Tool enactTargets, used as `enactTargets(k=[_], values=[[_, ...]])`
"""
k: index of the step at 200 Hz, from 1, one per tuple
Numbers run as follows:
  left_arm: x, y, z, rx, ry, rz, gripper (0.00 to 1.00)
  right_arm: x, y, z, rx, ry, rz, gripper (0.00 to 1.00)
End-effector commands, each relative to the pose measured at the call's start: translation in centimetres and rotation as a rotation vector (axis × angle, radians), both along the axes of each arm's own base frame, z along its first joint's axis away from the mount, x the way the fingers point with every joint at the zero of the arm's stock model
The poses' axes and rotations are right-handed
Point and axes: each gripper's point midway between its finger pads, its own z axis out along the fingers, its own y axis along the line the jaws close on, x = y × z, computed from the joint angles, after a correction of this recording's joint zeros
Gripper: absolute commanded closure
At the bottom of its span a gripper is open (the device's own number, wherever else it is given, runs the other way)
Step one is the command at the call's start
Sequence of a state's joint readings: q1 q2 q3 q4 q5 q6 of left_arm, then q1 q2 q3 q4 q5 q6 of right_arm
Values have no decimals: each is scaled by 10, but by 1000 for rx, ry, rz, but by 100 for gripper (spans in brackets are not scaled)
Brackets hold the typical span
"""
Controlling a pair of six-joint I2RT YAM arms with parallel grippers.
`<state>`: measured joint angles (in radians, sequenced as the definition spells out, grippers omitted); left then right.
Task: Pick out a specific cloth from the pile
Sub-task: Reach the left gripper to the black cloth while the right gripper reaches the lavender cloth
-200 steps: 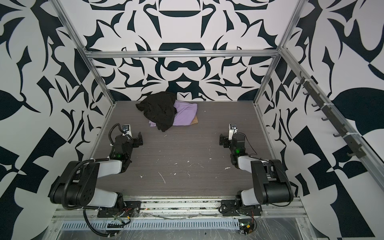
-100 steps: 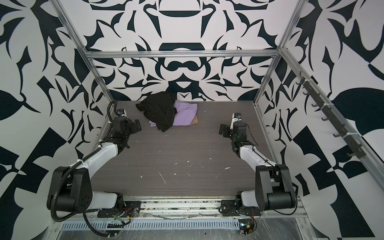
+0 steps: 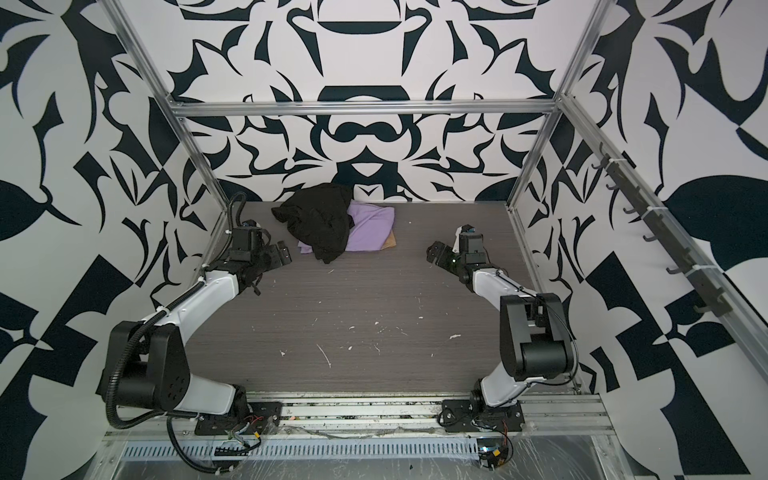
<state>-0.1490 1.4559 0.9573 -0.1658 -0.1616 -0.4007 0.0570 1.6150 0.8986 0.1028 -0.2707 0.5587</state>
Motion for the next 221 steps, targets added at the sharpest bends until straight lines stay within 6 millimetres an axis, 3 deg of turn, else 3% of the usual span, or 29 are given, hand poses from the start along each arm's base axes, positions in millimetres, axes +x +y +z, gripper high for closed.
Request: enactTargets(k=[1,88,134,221], values=[[-4,-20,-2,-107,52,-47,0,13,22,24,138,-15,36,1],[-1,-61,10,-319,65,-181,0,47,70,24,334,16,109,1],[5,-84,10,-431,78,-261,0,64,95,17,339,26,149,9],[16,-98,0,-507,141,-282,0,105,141,16,327,11,196,31]])
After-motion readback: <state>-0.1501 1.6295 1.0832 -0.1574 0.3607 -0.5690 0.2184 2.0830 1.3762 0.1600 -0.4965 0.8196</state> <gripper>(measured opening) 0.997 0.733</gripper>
